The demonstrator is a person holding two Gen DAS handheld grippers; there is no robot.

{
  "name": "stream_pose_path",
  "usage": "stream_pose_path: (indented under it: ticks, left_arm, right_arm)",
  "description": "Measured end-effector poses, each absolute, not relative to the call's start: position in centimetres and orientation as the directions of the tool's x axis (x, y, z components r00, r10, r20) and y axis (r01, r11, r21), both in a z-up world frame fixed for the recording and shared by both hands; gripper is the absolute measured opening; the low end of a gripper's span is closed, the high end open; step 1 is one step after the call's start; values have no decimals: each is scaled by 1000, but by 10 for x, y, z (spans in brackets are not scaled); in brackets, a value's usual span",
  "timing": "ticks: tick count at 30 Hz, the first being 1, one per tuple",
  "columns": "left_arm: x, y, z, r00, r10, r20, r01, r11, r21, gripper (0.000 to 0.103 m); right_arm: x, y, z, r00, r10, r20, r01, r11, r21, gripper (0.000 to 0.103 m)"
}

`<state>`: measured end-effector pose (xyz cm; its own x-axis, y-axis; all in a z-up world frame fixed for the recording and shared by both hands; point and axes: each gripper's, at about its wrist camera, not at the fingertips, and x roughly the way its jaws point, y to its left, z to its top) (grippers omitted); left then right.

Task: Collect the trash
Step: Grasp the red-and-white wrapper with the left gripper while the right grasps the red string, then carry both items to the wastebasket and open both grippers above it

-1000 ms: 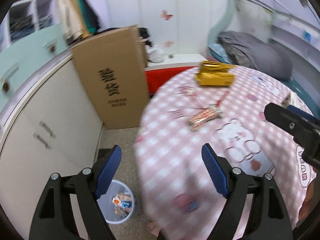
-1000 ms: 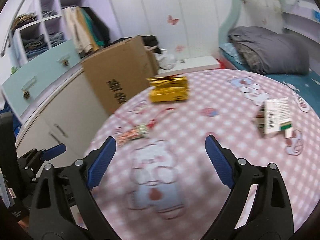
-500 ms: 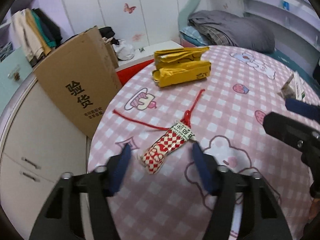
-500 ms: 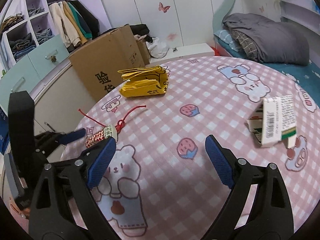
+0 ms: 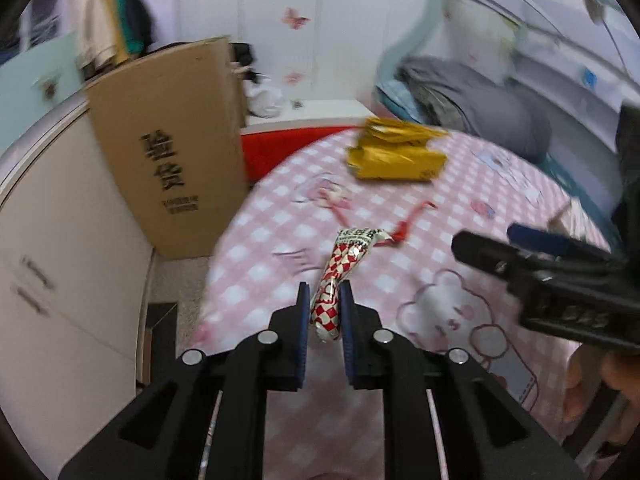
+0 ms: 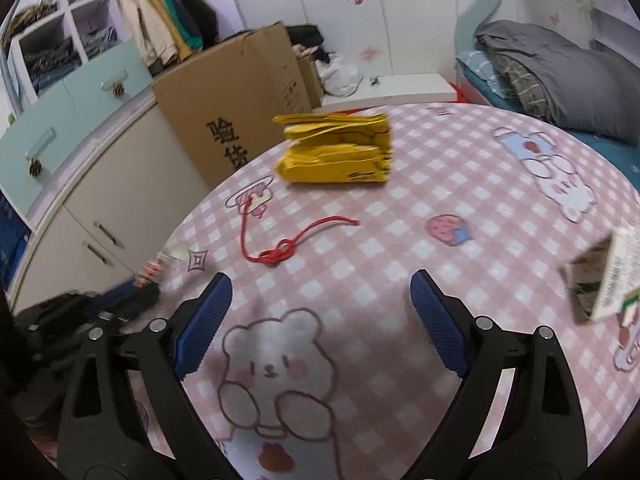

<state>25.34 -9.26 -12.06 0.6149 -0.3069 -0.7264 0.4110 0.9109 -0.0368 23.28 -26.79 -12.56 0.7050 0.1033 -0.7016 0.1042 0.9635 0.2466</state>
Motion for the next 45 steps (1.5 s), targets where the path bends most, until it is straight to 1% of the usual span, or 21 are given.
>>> stream_pose_path:
  ticks: [5,8,9,10,11,12,13,15,18,25,34,43,45]
  left_arm:
    - [257,-52,-115,677,-163,-717,225,974,-9,14]
    - [261,-28,-113,692,-109,-713,139,990,-17,14]
    - [262,-22,-113,694,-91,-714,116,993,-13,14]
    - [262,-14,-113,695,-70,-715,94,996,-6,14]
    - [263,-9,-114,694,-62,-717,82,997,-7,14]
    - [264,-2,-114,690,-60,-721,72,997,-14,14]
    - [263,1,-115,687,-61,-724,69,997,-19,14]
    - [261,9,-115,685,-60,-726,58,998,-28,14]
    - [257,18,-114,685,-64,-726,48,998,-43,14]
    - [237,42,-114,683,-61,-727,23,998,-62,14]
    - [214,101,-125,669,-12,-743,-65,995,-74,14]
    - [215,170,-160,585,69,-808,-189,980,-53,15]
    - [221,183,-172,558,65,-827,-203,977,-60,18]
  right_arm:
    - [258,-246,-133,676,99,-730,78,976,204,89]
    - [272,-236,-138,652,91,-752,71,981,180,89]
    - [275,-234,-139,650,85,-755,70,983,171,87]
    - [277,-231,-138,652,77,-755,67,985,158,75]
    - [281,-226,-138,643,66,-763,55,990,132,70]
    - [283,-222,-139,640,30,-768,55,995,85,56]
    - [284,-217,-139,637,-2,-771,52,998,39,35]
    - [282,-210,-137,636,1,-772,25,999,22,10]
    - [275,-204,-135,632,44,-774,-2,998,55,8]
    - [241,-167,-116,657,150,-739,-91,989,120,8]
    - [220,-67,-89,658,278,-699,-270,955,125,8]
    - [228,36,-119,575,368,-731,-400,906,141,8]
    - [232,52,-129,561,374,-739,-411,900,143,8]
